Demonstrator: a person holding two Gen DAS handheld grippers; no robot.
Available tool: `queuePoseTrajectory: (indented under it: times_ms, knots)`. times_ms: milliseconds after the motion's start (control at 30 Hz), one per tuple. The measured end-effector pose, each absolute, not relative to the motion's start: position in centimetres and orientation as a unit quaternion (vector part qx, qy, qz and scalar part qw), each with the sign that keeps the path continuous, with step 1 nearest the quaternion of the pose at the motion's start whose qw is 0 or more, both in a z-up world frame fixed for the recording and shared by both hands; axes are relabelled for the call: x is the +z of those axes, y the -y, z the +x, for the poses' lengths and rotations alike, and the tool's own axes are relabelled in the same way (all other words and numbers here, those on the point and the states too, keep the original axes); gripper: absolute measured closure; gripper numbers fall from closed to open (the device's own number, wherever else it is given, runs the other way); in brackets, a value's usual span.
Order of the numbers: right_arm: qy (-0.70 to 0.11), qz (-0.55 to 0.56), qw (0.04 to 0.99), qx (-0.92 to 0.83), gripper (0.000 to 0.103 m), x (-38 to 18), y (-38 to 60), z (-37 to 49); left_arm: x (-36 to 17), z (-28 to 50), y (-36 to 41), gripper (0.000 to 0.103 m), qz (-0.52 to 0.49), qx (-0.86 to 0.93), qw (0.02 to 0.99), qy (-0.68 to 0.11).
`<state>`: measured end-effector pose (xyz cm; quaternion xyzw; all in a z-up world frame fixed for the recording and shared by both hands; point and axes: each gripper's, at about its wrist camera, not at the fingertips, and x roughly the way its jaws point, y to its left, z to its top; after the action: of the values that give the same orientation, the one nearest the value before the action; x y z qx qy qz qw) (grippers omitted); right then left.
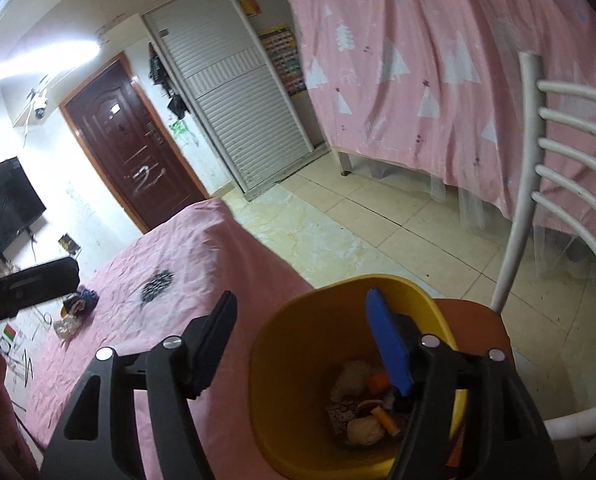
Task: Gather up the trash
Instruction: 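Carry the box and spool to the yellow bucket and open both grippers, then grasp the orange cup with the left gripper while the right grasps the black-and-white slipper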
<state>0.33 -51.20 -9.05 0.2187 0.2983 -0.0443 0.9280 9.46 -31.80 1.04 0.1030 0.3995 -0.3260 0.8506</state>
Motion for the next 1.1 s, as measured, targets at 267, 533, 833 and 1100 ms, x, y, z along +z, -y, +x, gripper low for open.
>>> queuePoseTrajectory:
  times_ms: [267, 533, 833, 1100]
  knots:
    - [-0.315, 0.172, 0.933, -0.018, 0.032, -7.7, 45.8, 2.6, 2.7, 12.3, 24.6, 0.041, 0.064, -0.282, 0.877, -0.384]
    - [-0.330, 0.120, 0.936, 0.020, 0.028, -5.9, 39.1, 6.3, 3.0, 14.9, 16.4, 0.035, 0.050, -0.224, 0.901, -0.368]
    - [-0.346, 0.081, 0.932, 0.071, 0.027, -5.0, 31.6, 10.9, 1.8, 17.8, 8.4, 0.035, 0.027, -0.159, 0.911, -0.379]
    - [-0.359, 0.046, 0.925, 0.111, 0.027, -4.5, 25.4, 14.3, 0.0, 20.0, 3.8, 0.035, 0.013, -0.113, 0.907, -0.405]
